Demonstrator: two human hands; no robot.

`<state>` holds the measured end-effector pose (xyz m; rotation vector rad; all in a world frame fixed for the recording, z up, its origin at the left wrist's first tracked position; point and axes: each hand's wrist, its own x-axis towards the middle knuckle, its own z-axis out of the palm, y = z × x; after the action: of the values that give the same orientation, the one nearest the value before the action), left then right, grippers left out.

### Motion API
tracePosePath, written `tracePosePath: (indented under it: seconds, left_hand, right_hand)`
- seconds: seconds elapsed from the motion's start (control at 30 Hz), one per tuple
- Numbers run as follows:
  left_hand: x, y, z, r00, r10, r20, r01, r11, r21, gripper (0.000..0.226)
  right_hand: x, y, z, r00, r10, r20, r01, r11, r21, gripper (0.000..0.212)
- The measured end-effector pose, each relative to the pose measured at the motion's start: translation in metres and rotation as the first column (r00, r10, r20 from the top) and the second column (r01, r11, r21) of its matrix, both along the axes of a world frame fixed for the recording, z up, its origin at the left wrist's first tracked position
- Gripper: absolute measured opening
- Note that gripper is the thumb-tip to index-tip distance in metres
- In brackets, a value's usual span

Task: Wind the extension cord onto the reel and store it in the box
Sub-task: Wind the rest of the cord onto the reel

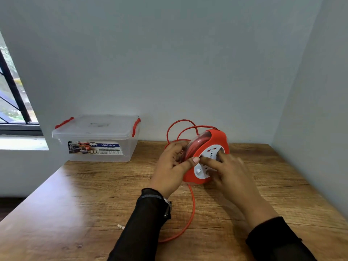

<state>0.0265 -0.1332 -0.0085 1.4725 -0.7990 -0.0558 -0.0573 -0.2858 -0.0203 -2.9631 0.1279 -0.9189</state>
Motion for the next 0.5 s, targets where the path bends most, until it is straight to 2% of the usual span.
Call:
tracePosePath:
  seconds: [0.13,0.2,0.27,0.37,0.5]
  left_hand:
    - [0.000,-0.002,-0.002,0.988,0.078,0.131,-0.095,0.988,0.124,0.040]
    - [0.000,-0.004,-0.004,0.983,0.102,0.155,-0.123,0.983,0.136,0.038]
    - [-0.002,-0.008,-0.005,0.986,0.113,0.126,-0.127,0.986,0.108,0.034]
    - [-0.007,-0.015,-0.008,0.999,0.054,0.004,-0.054,0.997,0.055,0.033]
    - [-0.009,-0.022,-0.014,0.995,0.010,-0.103,-0.010,1.000,-0.002,0.037]
  right_hand:
    - [0.001,-0.003,-0.002,0.995,-0.067,0.072,0.071,0.996,-0.054,0.051]
    - [0.001,-0.003,-0.002,0.992,-0.080,0.094,0.086,0.995,-0.059,0.052]
    - [-0.001,-0.003,0.000,0.984,-0.120,0.135,0.115,0.993,0.040,0.053]
    - [-0.008,0.001,0.004,0.957,-0.207,0.206,0.153,0.956,0.251,0.058]
    - [-0.007,0.009,0.005,0.946,-0.276,0.167,0.177,0.877,0.446,0.061]
